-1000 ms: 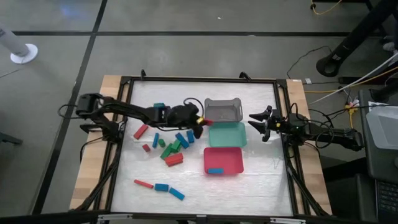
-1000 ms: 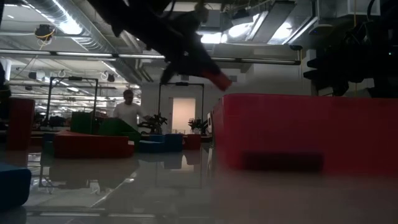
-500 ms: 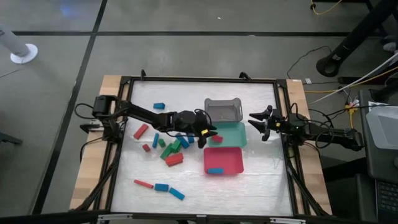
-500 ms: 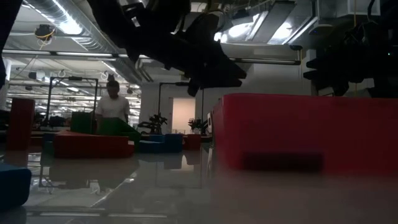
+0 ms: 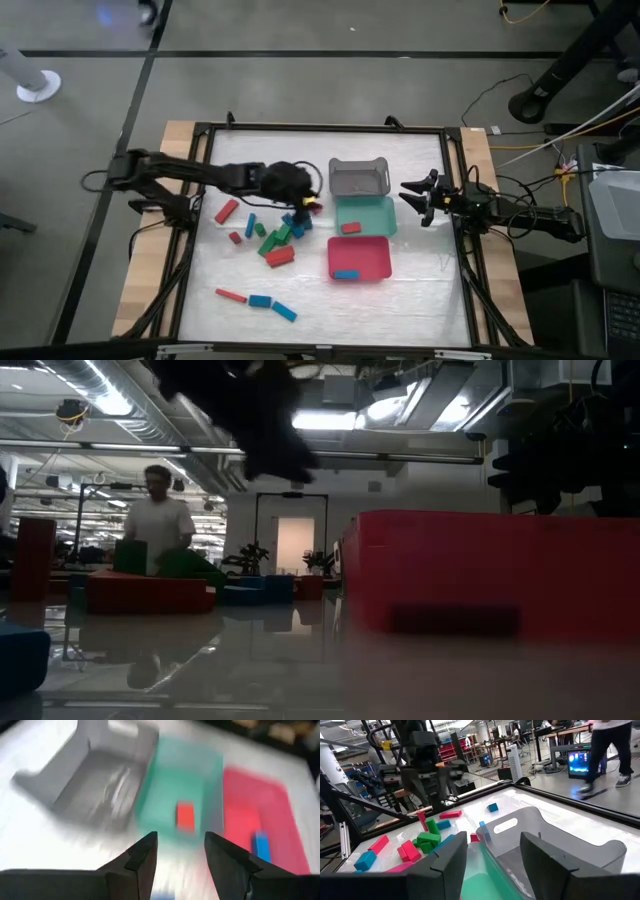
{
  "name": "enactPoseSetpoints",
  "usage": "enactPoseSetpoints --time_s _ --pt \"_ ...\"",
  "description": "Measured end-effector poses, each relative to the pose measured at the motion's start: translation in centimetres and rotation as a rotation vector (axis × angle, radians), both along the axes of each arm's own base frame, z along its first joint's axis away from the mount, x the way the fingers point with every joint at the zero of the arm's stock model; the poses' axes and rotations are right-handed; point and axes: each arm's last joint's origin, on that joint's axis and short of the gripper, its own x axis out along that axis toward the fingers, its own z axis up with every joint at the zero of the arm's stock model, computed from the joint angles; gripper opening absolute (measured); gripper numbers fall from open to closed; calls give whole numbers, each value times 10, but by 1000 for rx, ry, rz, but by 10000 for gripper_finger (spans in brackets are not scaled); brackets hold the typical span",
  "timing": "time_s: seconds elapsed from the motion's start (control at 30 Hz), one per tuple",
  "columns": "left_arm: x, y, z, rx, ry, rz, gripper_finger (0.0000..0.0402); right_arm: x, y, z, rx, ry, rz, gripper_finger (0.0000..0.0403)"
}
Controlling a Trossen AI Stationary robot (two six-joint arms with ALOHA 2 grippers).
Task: Sort blocks
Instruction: Put the green block into the black bin
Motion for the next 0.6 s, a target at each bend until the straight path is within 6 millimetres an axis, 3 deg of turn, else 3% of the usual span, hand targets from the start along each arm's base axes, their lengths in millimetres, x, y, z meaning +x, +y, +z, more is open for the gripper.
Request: enactPoseSetpoints --time_s 0.23,0.6 --pt "-46 -20 11 21 250 -95 154 0 0 0 -2 0 0 186" --pt "-61 -24 3 -69 413 -11 155 0 0 0 -1 0 -1 186"
